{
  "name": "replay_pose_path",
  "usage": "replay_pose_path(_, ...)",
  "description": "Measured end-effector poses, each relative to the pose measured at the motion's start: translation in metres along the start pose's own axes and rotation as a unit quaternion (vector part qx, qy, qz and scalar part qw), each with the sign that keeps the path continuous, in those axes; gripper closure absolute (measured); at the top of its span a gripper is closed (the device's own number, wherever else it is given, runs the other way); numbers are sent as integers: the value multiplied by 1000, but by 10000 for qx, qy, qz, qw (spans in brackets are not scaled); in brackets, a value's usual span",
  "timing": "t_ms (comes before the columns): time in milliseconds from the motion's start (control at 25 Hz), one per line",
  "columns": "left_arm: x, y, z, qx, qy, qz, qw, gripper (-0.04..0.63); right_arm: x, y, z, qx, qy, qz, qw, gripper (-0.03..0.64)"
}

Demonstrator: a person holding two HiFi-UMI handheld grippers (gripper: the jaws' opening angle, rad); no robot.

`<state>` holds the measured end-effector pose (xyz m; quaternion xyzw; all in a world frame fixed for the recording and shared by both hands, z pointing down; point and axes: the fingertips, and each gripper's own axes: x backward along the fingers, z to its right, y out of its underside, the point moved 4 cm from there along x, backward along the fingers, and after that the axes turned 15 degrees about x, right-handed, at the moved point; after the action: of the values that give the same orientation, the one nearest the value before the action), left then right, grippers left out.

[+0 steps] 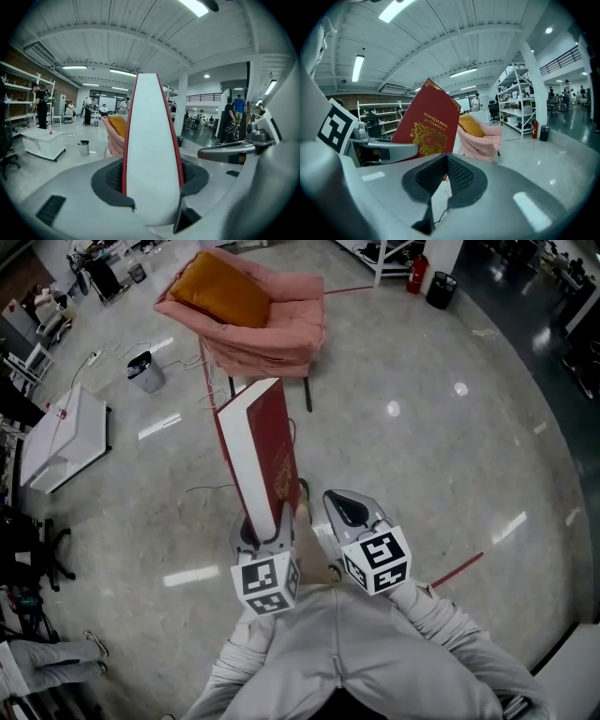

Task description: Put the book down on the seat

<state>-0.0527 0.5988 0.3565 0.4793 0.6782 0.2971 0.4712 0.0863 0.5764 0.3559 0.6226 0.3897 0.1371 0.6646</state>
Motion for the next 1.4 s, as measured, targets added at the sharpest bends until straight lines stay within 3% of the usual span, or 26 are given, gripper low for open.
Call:
replay_pose_path(400, -78, -23, 2, -66, 105, -49, 9999, 356, -47, -5, 56, -95, 151, -78, 9998, 617)
replay_pose_path(1000, -228, -107, -22, -142, 278, -313, 9990, 356, -185, -56, 141, -207, 102, -232, 9995, 617)
replay_pose_path(1400, -328, -160, -38, -266, 430, -402, 9979, 356, -269, -88, 203, -274, 322, -223, 9989, 617)
